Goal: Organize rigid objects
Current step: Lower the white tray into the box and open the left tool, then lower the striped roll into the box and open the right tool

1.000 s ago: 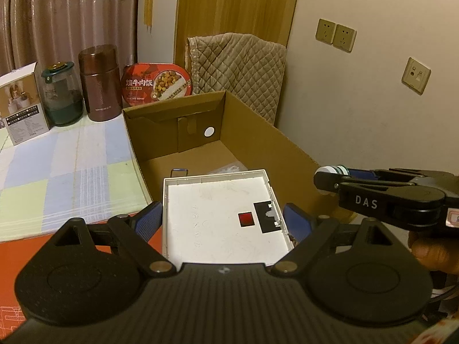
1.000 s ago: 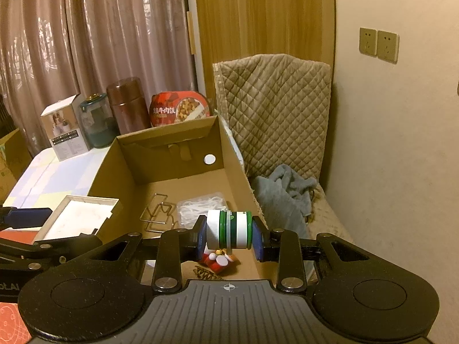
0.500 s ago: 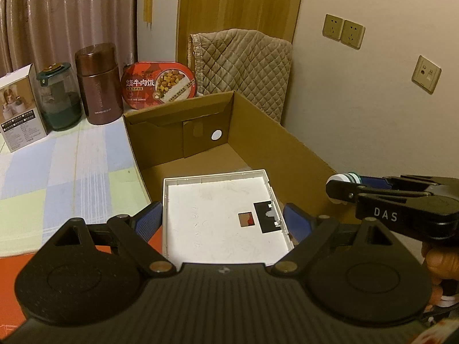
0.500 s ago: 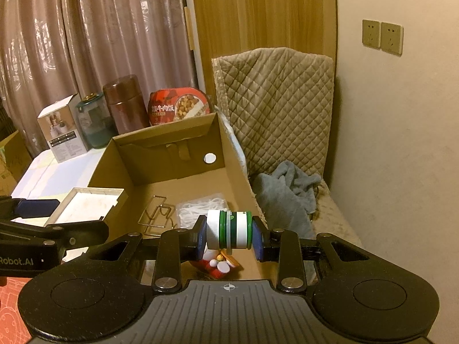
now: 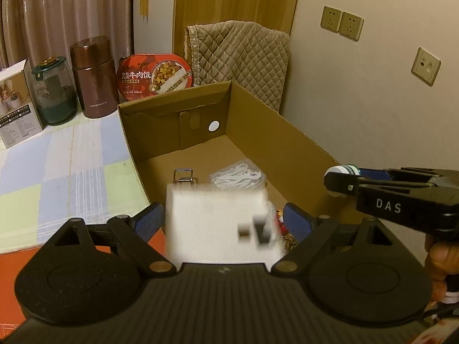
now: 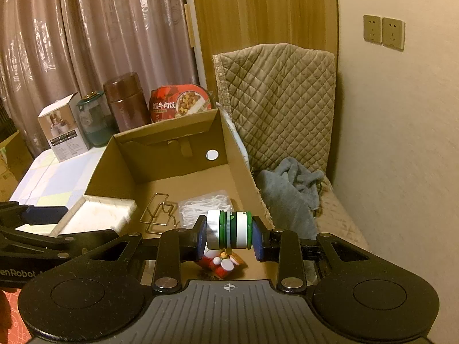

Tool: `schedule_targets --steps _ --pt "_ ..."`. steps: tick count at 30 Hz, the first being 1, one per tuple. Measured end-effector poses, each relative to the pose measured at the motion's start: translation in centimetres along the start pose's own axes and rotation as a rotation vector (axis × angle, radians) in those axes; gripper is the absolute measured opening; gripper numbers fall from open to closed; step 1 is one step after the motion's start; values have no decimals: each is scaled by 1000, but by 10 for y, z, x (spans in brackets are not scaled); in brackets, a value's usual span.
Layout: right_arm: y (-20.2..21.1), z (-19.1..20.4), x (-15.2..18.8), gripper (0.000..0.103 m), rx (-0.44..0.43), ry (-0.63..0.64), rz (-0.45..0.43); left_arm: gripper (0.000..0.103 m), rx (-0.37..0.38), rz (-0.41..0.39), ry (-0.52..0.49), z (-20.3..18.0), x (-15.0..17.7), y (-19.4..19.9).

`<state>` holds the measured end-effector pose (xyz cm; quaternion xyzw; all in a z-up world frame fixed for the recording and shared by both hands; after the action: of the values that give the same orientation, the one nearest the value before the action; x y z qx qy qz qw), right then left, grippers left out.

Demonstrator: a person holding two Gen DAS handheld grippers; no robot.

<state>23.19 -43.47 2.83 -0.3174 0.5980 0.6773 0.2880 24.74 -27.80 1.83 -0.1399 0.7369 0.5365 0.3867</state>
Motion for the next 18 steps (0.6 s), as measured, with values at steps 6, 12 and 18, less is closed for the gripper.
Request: schedule_targets --steps 6,12,18 --pt "4 1 -1 29 1 -2 -5 88 -16 -16 22 7 1 8" --pt "5 5 0 29 -8 0 -2 88 -38 -23 51 17 5 17" --pt "7 10 0 29 -16 6 0 88 -45 -19 56 20 10 21"
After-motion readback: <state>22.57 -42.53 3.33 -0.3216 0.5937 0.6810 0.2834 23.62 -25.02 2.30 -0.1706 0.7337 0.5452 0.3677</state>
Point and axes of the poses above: each gripper's, at about its wrist camera, not at the fingertips, and y roughly against the way its jaws point, z to its left, x to its underside, the point moved 3 cm from there along -y, roughly the way its jaws point, and after that the axes turned 3 degrees about y, right-handed, at the moved point
